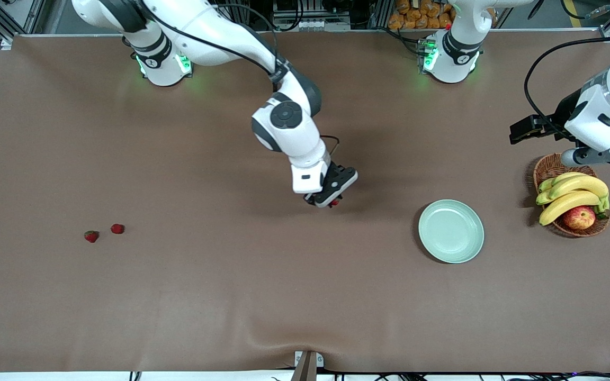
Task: Collect all strawberries into plate
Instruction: 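Carry the strawberry with the right gripper toward the table middle, then set the strawberry down with the right gripper while the left gripper approaches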
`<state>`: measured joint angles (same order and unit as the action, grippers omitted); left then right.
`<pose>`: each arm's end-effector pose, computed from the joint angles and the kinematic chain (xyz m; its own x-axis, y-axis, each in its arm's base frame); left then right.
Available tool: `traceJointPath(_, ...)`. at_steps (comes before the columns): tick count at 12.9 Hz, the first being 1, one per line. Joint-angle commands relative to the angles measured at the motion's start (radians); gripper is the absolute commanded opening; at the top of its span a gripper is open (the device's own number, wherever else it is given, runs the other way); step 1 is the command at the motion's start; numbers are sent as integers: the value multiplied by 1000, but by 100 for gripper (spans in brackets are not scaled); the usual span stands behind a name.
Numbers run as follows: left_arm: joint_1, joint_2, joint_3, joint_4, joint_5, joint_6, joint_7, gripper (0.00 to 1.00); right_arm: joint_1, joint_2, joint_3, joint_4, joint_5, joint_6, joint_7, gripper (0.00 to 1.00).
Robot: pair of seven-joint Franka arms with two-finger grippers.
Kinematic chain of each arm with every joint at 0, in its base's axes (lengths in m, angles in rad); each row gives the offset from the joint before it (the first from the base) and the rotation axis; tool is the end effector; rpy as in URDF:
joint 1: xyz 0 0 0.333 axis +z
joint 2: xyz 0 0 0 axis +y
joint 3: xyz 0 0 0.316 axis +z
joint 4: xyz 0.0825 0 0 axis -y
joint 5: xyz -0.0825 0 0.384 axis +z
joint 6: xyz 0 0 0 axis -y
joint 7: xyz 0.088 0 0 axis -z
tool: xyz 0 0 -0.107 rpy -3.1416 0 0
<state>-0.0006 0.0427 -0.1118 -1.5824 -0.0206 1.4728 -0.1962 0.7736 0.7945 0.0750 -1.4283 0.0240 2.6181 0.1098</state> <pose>0.5509 -0.0633 0.5878 0.9847 0.0824 -0.1534 0.0826 -0.9966 -0.0047 0.5135 0.5618 0.2644 0.7307 0.5709 0.3743 0.6473 -0.7536 -0.1142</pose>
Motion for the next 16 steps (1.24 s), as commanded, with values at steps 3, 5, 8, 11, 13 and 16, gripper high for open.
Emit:
traceJointPath(3,-2,3,-2,7,11,3,17,100,64,159,-20,124,2,94,16,0)
traceJointPath(5,-2,3,-2,7,11,3,17,100,69,178,-20,124,1,111,14,10)
traceJointPath(8,-1,3,-2,7,11,3,17,100,70,178,-23,124,-4,112,14,100)
traceJointPath(11,-1,3,-2,7,11,3,17,100,90,121,-76,115,1,77,17,100)
traceJointPath(13,-6,9,-3,7,13,4,14,100,82,60,-104,115,1,-14,13,100)
traceJointPath(16,-6,11,-5,5,11,11,11,100,64,-46,-178,115,2,-224,10,100)
